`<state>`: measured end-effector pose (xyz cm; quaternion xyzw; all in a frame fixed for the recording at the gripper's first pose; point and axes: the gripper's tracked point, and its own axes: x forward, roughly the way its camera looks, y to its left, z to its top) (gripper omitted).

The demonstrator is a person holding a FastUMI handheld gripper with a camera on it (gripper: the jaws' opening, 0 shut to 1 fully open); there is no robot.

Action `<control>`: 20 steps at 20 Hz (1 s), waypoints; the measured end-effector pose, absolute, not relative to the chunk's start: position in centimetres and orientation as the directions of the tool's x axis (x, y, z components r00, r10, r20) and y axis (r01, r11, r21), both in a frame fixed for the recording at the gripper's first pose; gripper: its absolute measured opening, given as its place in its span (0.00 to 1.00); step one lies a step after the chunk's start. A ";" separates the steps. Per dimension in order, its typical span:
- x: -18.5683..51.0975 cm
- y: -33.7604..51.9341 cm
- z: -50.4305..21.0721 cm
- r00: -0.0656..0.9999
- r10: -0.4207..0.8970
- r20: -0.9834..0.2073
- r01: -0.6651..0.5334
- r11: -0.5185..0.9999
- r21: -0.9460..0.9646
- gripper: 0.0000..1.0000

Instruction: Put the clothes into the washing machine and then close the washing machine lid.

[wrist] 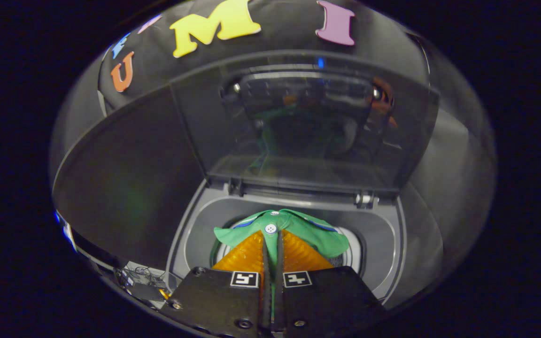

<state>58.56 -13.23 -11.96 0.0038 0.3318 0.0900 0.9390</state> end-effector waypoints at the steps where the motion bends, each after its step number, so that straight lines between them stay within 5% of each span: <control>1: 58.7 -13.3 -13.3 0.748 0.161 -0.644 -0.147 0.986 0.076 0.06; 13: 58.0 -13.9 -23.6 0.463 0.086 -0.882 0.021 0.994 0.108 0.08; 20: 57.9 -13.4 -24.0 0.461 0.099 -0.882 0.059 0.988 0.142 0.19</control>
